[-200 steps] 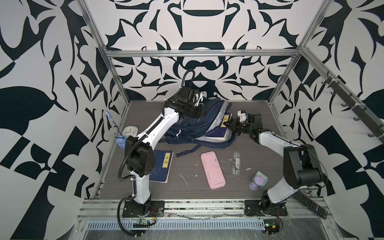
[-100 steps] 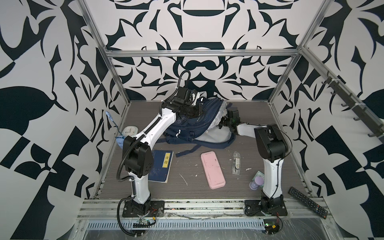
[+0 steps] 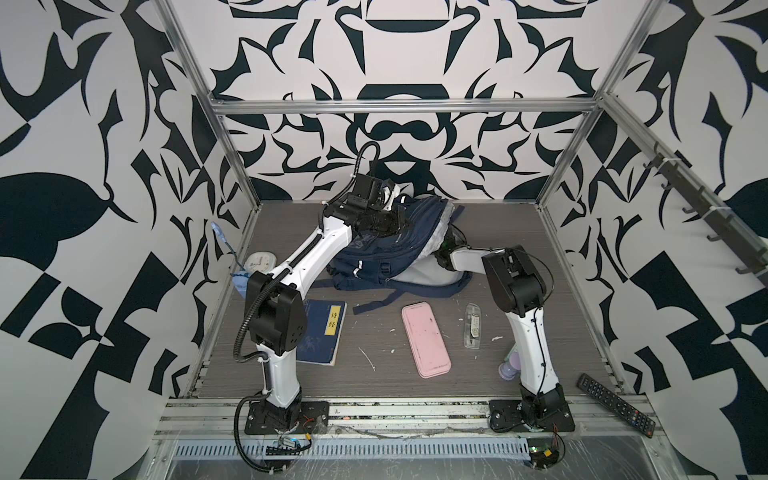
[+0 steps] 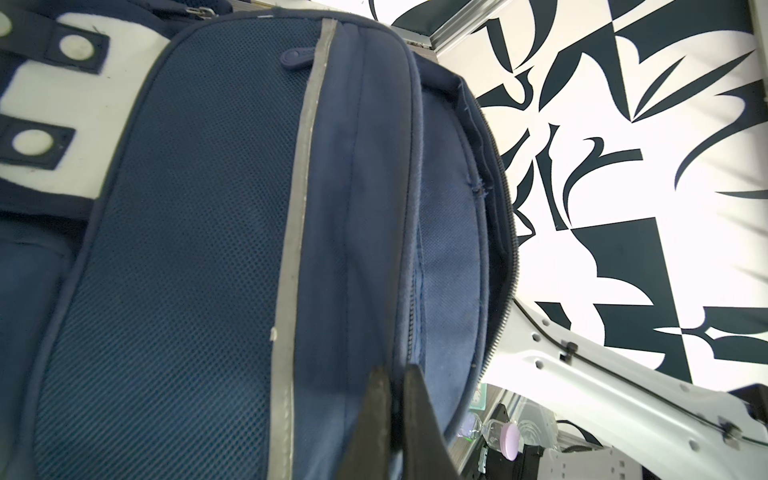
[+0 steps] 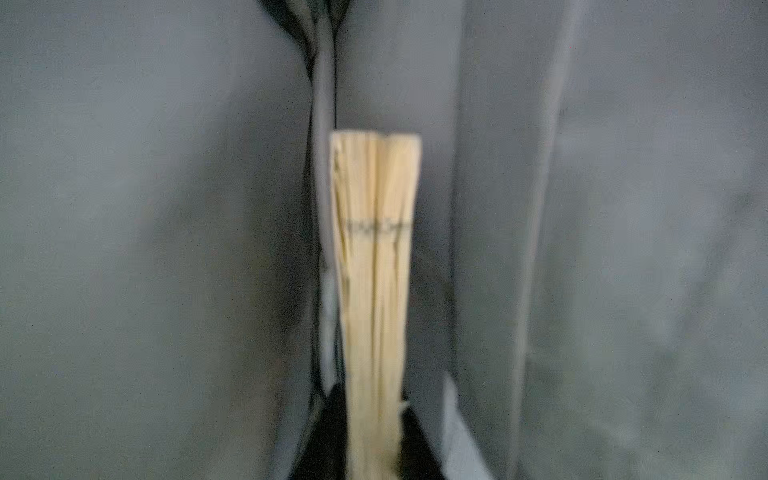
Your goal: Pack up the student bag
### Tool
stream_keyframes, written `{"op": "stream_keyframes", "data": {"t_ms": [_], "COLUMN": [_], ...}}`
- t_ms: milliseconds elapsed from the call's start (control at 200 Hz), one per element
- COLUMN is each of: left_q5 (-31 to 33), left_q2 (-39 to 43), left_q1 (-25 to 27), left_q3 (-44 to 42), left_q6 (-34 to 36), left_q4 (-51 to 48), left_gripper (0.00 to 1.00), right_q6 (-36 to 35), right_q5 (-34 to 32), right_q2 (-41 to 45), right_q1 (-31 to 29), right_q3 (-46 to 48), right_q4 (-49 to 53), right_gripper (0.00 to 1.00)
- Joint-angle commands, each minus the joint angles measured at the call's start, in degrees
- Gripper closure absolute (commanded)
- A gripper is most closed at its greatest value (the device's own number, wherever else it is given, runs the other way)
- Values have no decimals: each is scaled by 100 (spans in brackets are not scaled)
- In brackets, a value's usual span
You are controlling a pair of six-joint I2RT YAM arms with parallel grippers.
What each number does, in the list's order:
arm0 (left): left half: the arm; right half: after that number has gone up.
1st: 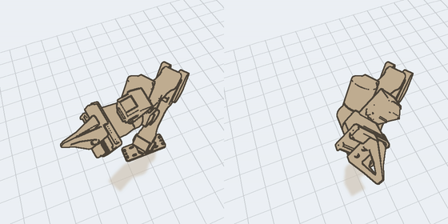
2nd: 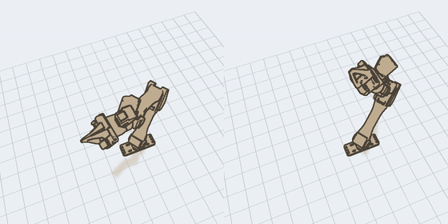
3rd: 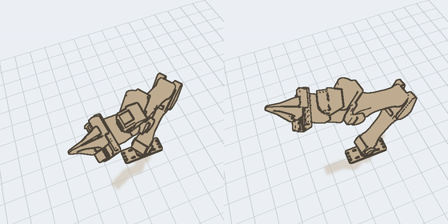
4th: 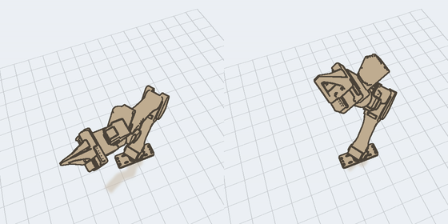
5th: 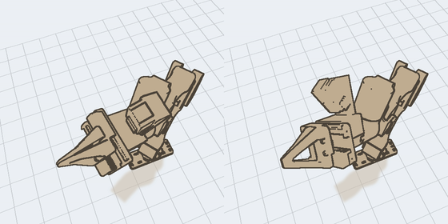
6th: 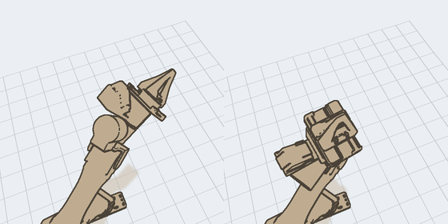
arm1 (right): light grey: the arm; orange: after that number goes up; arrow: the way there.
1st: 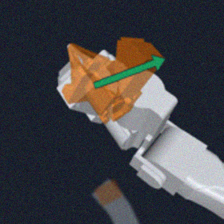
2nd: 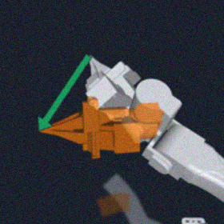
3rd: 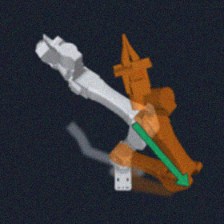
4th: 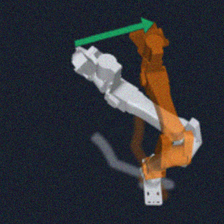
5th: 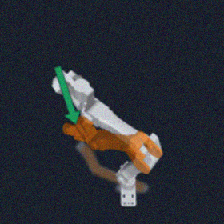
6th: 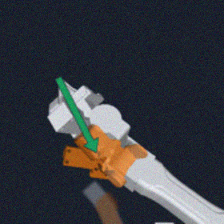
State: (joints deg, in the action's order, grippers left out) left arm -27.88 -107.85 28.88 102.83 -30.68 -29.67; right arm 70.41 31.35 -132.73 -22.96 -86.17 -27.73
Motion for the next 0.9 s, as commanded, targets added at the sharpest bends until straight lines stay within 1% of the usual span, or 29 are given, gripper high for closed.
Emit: {"op": "stream_keyframes", "data": {"t_ms": [0,40,85,165,195,405,505,725,895], "left_q5": [-348,-341,-349,-320,-302,-93,8,474,478], "left_q2": [388,380,368,322,301,87,-52,-340,-659], "left_q1": [-14,-19,-14,-19,-17,-45,-43,-41,6], "left_q3": [19,20,28,62,79,254,286,353,514], "left_q6": [-79,-79,-83,-88,-83,-44,-36,53,77], "left_q4": [532,548,557,560,552,471,480,209,182], "left_gripper": [100,100,100,100,100,100,100,100,100], "right_q6": [-511,-667,-829,-1036,-1100,-1547,-1796,-2369,-2870], "right_q5": [-105,-157,-197,-242,-252,-430,-573,-1172,-1743], "right_q2": [493,626,771,959,1018,1576,2042,3530,4844], "right_q1": [4,2,10,43,55,267,370,582,622], "right_q3": [-260,-247,-212,-190,-190,102,545,1955,2645], "right_q4": [580,853,1079,1420,1553,2508,2847,3296,3847], "right_gripper": [60,50,43,35,34,32,32,34,36]}}
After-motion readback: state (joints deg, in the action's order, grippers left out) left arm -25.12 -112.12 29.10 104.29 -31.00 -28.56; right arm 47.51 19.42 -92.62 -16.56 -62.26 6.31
